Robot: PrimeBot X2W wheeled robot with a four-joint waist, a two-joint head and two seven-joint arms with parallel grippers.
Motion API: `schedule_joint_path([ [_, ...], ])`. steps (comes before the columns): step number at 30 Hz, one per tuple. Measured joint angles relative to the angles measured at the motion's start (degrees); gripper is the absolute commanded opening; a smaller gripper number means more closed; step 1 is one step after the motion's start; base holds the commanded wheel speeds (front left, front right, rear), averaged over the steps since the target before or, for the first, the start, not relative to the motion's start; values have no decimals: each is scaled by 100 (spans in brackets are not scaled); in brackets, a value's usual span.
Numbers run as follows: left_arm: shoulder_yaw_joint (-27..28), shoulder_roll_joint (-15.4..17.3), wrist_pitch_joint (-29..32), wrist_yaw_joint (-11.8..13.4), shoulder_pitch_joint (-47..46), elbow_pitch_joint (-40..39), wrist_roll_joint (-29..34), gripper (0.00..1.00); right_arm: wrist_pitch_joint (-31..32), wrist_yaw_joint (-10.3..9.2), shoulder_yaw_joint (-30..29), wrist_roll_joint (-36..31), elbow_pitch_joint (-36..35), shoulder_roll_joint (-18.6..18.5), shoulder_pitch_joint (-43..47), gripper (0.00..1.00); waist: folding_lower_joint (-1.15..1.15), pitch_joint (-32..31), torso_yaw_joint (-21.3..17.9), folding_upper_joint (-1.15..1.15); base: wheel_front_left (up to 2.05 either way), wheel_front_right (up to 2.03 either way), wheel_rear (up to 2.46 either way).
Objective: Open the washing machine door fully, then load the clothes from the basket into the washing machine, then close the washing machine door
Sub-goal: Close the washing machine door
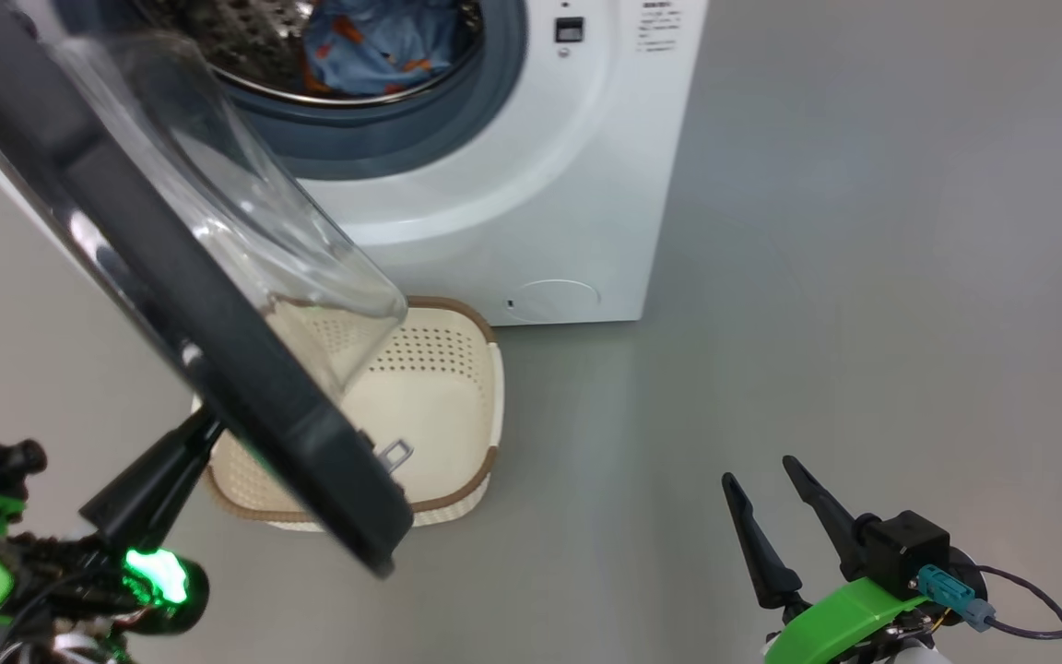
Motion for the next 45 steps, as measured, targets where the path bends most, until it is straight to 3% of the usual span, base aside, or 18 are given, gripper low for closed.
schedule_joint_path([
  [10, -241, -123, -409, -148, -488, 227, 103, 0, 0, 0, 14, 9, -88, 1, -18, 100, 0, 177, -517, 0, 0, 0, 0],
  [19, -313, -142, -804, -166, -1034, 415, 567, 0, 0, 0, 77, 100, -194, 3, -147, 100, 0, 409, -996, 0, 0, 0, 0],
  [30, -19, -179, -1365, -166, -1777, 681, 857, 0, 0, 0, 104, 256, -341, 9, -227, 100, 0, 756, -1510, 0, 0, 0, 0],
  [37, 89, -221, -1356, -166, -1878, 789, 911, 0, 0, 0, 97, 271, -367, 11, -227, 100, 1, 905, -1666, 0, 0, 0, 0],
  [45, 105, -225, -1381, -166, -1852, 812, 891, 0, 0, 0, 68, 305, -361, 11, -227, 100, 1, 783, -1542, 0, 0, 0, 0],
])
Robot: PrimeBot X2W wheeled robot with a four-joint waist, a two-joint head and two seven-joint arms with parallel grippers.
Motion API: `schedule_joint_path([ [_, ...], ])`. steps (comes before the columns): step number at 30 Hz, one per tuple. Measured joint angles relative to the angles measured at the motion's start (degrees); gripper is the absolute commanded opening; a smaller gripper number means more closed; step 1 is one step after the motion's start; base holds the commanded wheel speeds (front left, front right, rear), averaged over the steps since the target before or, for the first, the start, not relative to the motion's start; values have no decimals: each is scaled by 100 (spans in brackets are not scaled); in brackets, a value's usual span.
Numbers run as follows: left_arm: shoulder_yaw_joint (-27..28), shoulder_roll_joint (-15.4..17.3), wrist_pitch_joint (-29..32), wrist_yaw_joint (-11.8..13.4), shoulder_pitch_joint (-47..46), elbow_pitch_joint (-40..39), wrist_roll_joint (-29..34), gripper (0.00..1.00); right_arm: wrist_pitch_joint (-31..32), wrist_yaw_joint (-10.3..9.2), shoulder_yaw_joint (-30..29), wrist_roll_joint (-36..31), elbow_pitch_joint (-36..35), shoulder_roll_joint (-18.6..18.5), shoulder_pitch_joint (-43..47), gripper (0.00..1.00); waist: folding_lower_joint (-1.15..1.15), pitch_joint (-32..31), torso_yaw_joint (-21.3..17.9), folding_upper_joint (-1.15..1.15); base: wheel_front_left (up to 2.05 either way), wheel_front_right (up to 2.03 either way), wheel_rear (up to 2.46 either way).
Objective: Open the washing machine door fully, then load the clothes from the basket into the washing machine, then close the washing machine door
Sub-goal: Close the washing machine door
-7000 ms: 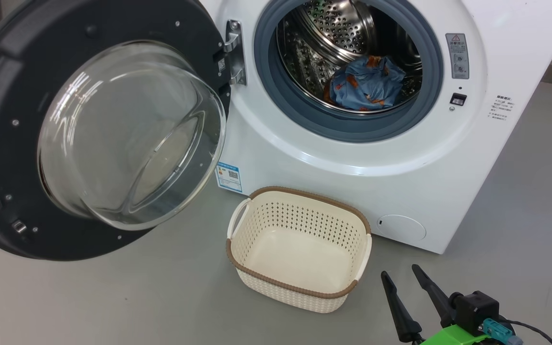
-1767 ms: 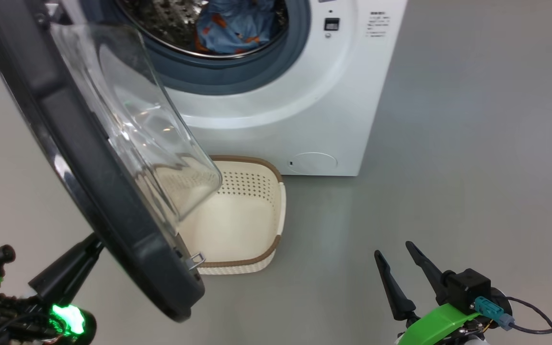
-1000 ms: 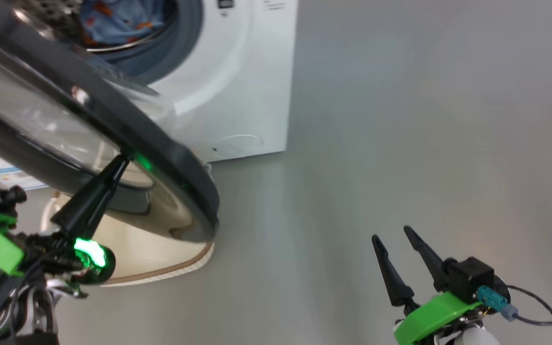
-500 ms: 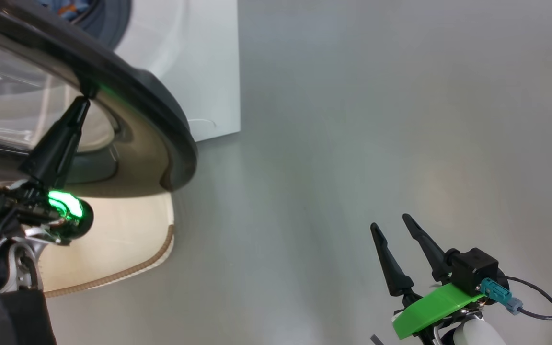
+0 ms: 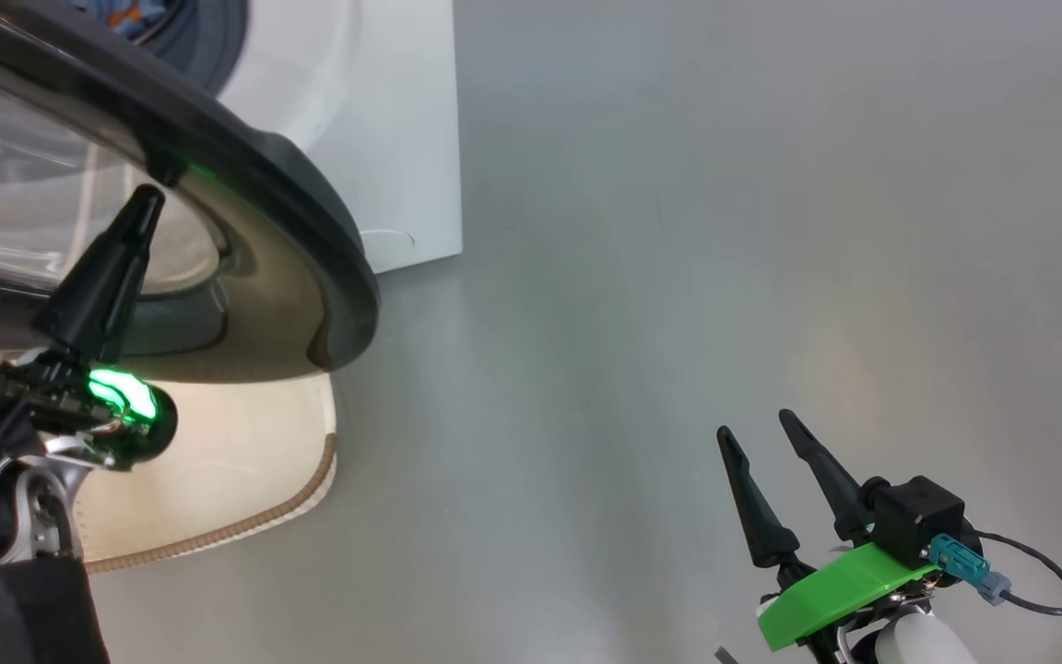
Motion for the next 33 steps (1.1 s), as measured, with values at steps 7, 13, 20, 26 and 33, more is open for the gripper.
schedule_joint_path([
  [7, -7, -3, -320, 0, 403, -78, -44, 0, 0, 0, -16, 0, 64, 1, 6, 100, 0, -225, 158, 0, 0, 0, 0],
  [13, -12, -4, -592, 0, 868, -213, -44, 0, 0, 0, -31, 1, 142, 0, 9, 100, -1, -470, 298, 0, 0, 0, 0],
  [20, -37, -3, -817, 1, 1482, -471, -109, 0, 0, 0, 23, 25, 214, -1, 25, 100, -1, -763, 432, 0, 0, 0, 0],
  [26, -119, 5, -1252, 0, 2086, -628, -104, 100, 0, 0, 38, 49, 258, -1, 110, 100, -1, -1028, 565, 0, 0, 0, 0],
  [33, -200, 10, -1672, 1, 2680, -853, -154, 100, 0, 0, 36, 51, 288, 0, 258, 100, -1, -1198, 691, 0, 0, 0, 0],
])
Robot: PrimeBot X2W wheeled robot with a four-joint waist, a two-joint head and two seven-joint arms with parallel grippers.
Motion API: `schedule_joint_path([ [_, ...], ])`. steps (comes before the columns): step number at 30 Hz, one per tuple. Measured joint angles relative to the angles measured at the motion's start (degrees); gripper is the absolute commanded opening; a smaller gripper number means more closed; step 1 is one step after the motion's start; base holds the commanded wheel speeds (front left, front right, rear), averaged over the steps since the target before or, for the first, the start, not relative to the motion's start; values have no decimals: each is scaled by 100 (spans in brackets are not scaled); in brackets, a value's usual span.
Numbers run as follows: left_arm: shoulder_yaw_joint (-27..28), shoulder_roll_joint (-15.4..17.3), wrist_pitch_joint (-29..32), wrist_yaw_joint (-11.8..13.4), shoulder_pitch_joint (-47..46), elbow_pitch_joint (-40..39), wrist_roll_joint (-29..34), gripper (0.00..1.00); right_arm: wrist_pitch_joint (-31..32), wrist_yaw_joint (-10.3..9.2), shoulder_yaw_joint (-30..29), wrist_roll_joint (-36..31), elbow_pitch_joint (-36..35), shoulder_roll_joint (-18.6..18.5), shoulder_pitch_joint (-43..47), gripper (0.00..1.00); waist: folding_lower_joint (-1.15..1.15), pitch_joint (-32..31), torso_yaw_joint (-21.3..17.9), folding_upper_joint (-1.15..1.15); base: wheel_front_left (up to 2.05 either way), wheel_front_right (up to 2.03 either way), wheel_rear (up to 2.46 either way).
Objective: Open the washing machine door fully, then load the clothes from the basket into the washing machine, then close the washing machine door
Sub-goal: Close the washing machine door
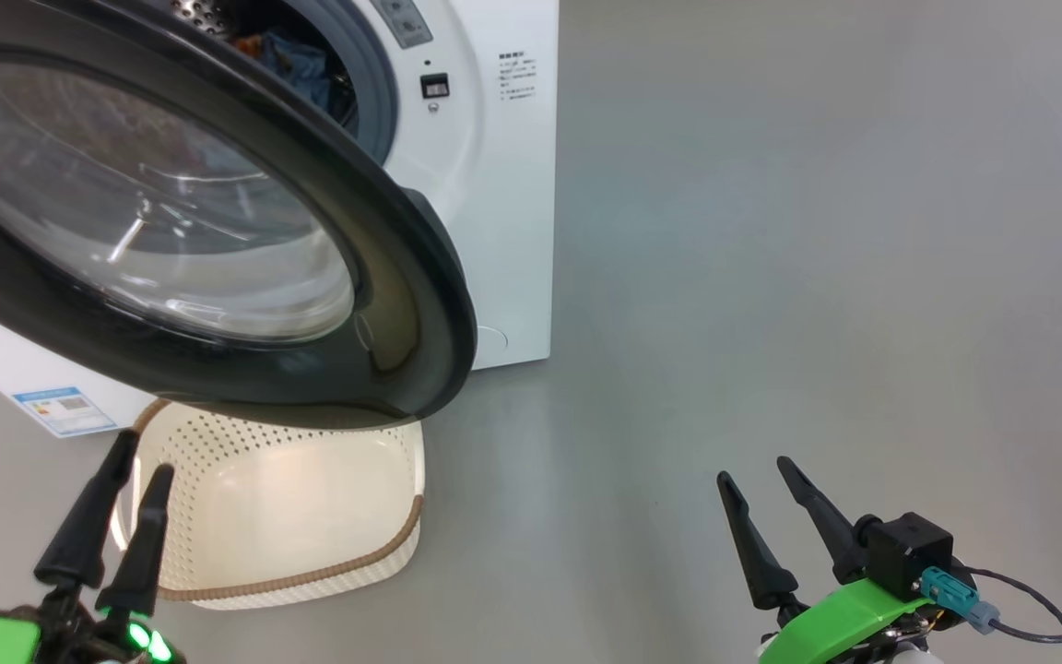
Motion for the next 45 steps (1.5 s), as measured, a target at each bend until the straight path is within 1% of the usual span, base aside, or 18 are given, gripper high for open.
schedule_joint_path([
  [4, 29, 2, -400, -1, 170, -127, 8, 100, 0, 0, -2, 4, -1, -1, 8, 100, 0, -41, 63, 0, 0, 0, 0],
  [6, 35, 1, -615, 0, 214, -240, 178, 100, 0, 0, -3, 5, -4, -1, 9, 100, 0, -48, 87, 0, 0, 0, 0],
  [7, 35, 1, -615, 0, 214, -240, 178, 100, 0, 0, -3, 5, -4, -1, 9, 100, 0, -48, 87, 0, 0, 0, 0],
  [11, 3, 4, -1069, 0, 287, -565, 664, 100, 0, 0, -8, 5, -5, -1, 10, 100, 0, -47, 119, 0, 0, 0, 0],
  [13, -66, 11, -1303, -1, 309, -737, 1137, 100, 0, 0, -8, 5, -7, -1, 10, 100, 0, -47, 127, 0, 0, 0, 0],
  [16, -411, 243, -1797, -1, 450, -884, 1884, 100, 0, 0, -1, 5, -8, 0, 10, 100, 0, -51, 123, 0, 0, 0, 0],
  [19, -921, 593, -2486, -1, 630, -891, 2507, 100, 0, 0, 3, 16, -33, -1, 10, 100, 0, -54, 115, 0, 0, 0, 0],
  [23, -1596, 1121, -3634, -1, 769, -601, 3205, 100, 0, 0, 11, 57, -51, -1, 9, 100, 0, -72, 93, 0, 0, 0, 0],
  [24, -1742, 1268, -3807, -1, 785, -487, 3394, 100, 0, 0, 11, 57, -53, -1, 9, 100, 0, -79, 87, 0, 0, 0, 0],
  [25, -1816, 1338, -3911, -1, 785, -397, 3474, 100, 0, 0, 11, 57, -54, -1, 9, 100, 0, -87, 83, 0, 0, 0, 0],
  [26, -1847, 1358, -3962, -1, 784, -322, 3517, 100, 0, 0, 12, 57, -60, 0, 9, 100, -1, -93, 79, 0, 0, 0, 0],
  [28, -1815, 1356, -3977, -1, 783, -230, 3806, 100, 0, 0, 13, 57, -87, -1, 10, 100, 0, -104, 70, 0, 0, 0, 0],
  [31, -1460, 1194, -4002, -1, 781, -221, 4403, 100, 0, 0, 16, 57, -144, 0, 10, 100, 0, -120, 58, 0, 0, 0, 0],
  [37, -1123, 929, -4002, -9, 847, -130, 5649, 100, 0, 0, 15, 57, -188, -1, 10, 100, 0, -148, 32, 0, 0, 0, 0],
  [40, -1067, 842, -4002, -26, 901, -123, 6119, 100, 0, 0, 11, 57, -201, -1, 11, 100, 0, -165, 29, 0, 0, 0, 0],
  [45, -1077, 836, -4002, -26, 1104, -79, 6804, 100, 0, 0, 4, 57, -221, -1, 23, 100, 0, -205, 29, 0, 0, 0, 0],
])
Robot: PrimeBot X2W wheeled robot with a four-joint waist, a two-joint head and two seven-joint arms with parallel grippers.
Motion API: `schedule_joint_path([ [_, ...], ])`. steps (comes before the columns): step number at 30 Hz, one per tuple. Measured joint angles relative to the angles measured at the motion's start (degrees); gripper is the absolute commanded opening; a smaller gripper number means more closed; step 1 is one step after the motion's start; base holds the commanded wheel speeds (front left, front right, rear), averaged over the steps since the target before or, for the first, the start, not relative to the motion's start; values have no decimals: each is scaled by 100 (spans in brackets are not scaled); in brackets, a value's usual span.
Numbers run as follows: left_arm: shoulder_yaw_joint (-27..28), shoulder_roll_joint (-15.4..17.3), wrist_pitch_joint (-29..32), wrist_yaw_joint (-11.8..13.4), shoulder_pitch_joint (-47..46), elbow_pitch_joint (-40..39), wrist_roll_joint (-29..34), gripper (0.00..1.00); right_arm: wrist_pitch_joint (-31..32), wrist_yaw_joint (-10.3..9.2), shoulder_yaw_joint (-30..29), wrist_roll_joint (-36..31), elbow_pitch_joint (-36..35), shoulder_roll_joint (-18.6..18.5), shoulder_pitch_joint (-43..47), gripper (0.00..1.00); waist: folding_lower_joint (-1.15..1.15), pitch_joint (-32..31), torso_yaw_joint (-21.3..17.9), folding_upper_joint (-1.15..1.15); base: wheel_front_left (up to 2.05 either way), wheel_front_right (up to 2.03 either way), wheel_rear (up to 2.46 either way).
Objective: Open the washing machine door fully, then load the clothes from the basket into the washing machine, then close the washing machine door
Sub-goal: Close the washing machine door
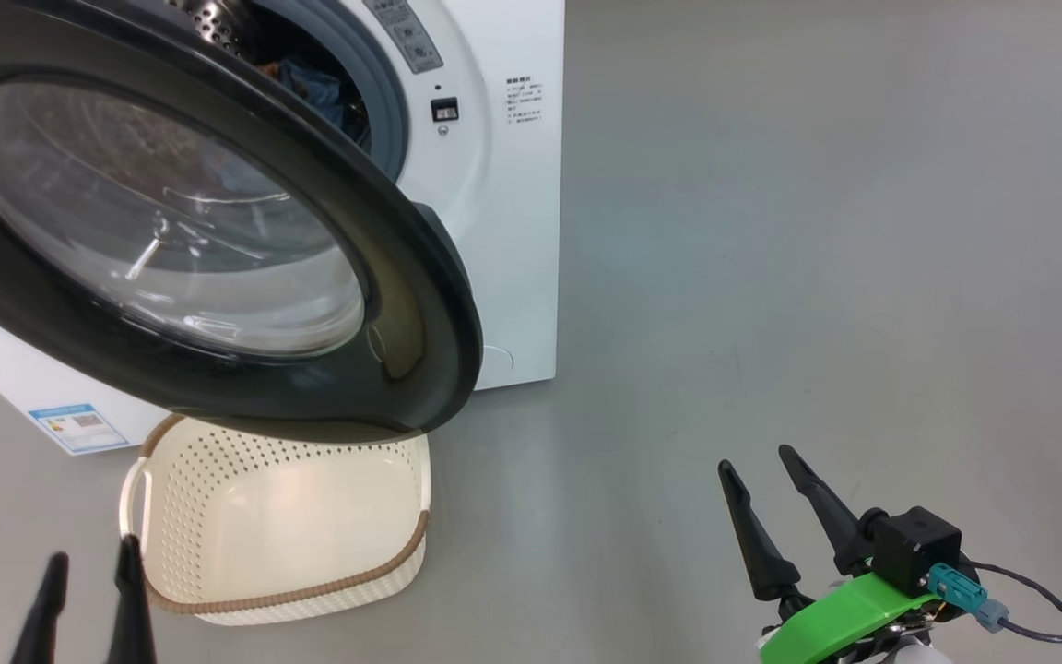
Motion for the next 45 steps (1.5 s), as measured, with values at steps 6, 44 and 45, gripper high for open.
schedule_joint_path([
  [6, -13, -71, 0, 0, 144, 138, 720, 100, 0, 0, -11, -1, -12, 0, 2, 100, 0, -52, 5, 0, 0, 0, 0],
  [44, 390, -515, 0, -2, 339, 294, 1682, 100, 0, 0, -108, -63, -41, 1, 181, 100, 0, -202, 12, 0, 0, 0, 0],
  [45, 382, -515, 0, -2, 341, 294, 1685, 100, 0, 0, -111, -63, -41, 1, 202, 100, 0, -206, 16, 0, 0, 0, 0],
])
